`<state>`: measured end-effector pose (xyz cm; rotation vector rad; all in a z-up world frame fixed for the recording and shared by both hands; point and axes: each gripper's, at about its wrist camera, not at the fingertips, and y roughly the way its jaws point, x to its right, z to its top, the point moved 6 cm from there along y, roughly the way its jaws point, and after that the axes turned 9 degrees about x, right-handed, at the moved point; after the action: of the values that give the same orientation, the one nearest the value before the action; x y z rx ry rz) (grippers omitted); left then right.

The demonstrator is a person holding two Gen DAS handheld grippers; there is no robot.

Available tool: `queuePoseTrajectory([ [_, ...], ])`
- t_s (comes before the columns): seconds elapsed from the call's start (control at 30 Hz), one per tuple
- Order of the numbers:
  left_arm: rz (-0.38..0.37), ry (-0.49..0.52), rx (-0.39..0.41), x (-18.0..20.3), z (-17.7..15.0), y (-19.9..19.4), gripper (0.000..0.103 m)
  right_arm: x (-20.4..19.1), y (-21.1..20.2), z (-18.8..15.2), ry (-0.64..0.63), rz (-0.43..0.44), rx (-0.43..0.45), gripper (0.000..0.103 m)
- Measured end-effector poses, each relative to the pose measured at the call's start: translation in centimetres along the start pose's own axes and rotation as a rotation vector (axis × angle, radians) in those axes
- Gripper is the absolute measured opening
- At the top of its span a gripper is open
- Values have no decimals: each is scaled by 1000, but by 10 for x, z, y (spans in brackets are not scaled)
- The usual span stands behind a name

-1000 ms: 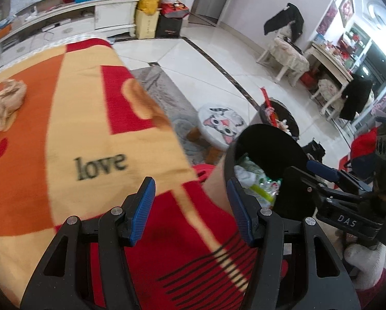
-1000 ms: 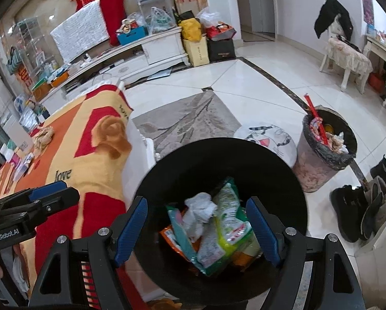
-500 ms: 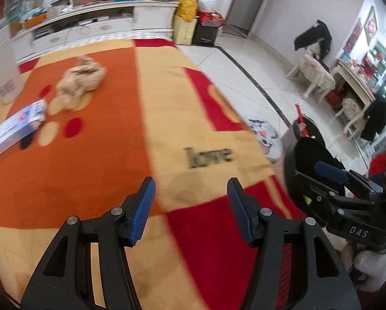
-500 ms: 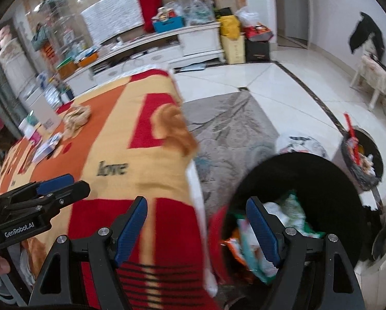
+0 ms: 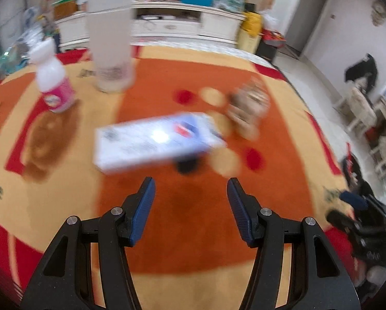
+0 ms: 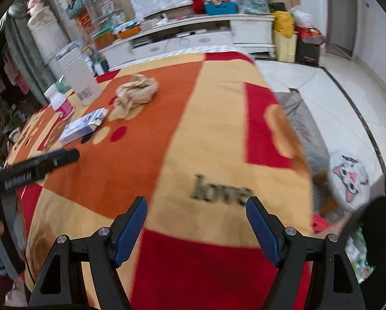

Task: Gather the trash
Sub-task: 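Move both tools back over the table toward the medicine box and crumpled paper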

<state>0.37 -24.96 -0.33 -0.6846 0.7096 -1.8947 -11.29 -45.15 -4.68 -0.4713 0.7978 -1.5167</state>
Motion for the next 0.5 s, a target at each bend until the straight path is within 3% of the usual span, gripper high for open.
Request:
queuePoseTrajectory([
  [0.3,130,-55,7,-84,49,45,57,-32,24,15,-37,41,-19,76],
  [0.5,60,-34,-53,-90,43,61,57,-35,32,20,-41,49,-31,76],
])
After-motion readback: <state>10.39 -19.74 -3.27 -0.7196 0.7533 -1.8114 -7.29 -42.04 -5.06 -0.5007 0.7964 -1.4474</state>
